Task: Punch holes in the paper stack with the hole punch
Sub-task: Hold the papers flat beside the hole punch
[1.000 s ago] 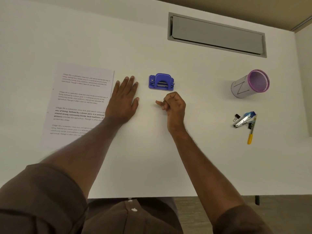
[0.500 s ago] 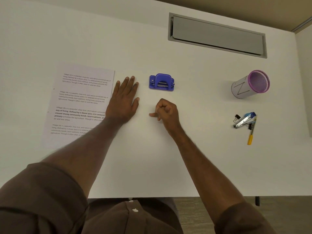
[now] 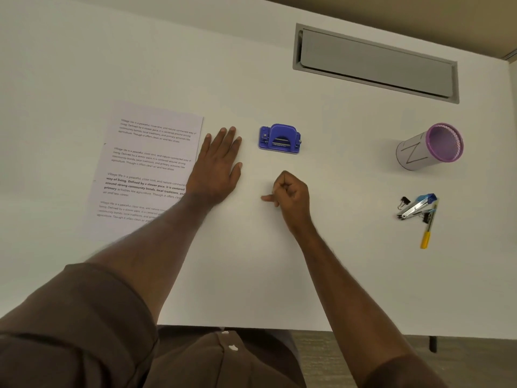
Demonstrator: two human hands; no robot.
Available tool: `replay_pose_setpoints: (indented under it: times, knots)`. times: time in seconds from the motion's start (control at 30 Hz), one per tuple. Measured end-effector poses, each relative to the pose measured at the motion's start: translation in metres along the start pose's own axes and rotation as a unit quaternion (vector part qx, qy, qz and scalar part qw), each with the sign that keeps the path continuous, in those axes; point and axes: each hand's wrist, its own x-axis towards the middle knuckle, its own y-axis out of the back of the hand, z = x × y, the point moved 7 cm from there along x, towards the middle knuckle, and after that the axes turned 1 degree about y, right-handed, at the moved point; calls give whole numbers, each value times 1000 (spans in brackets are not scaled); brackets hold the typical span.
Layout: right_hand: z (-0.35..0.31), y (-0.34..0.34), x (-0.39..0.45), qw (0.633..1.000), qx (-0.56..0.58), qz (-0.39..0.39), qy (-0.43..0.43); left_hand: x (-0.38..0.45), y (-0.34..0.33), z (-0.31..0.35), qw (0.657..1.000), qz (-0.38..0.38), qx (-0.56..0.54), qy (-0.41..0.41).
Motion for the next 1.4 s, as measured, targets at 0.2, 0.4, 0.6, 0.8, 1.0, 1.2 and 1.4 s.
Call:
replay_pose_setpoints:
  times: [0.2, 0.4, 0.6, 0.8, 1.0, 1.2, 1.4]
  knots:
    - [-12, 16, 18, 991, 114, 68, 7, 0, 0, -1, 1000, -7, -6, 1]
    - [-3, 47, -1, 987, -109, 116, -2, 1, 0, -1, 1000, -11, -4, 6]
    - [-12, 11, -12, 905, -412, 10, 103, 0, 0, -1, 1000, -17, 0, 9]
    - [-18, -9, 0, 859, -494, -60, 118, 0, 0, -1, 1000, -20, -3, 9]
    - [-21, -22, 9, 800, -570, -133, 130, 0, 0, -1, 1000, -16, -11, 7]
    - [-22, -30, 10, 757, -614, -157, 158, -1, -1, -2, 1000, -21, -7, 6]
    - [-12, -22, 17, 797, -583, -124, 98, -1, -2, -3, 1000, -29, -6, 8]
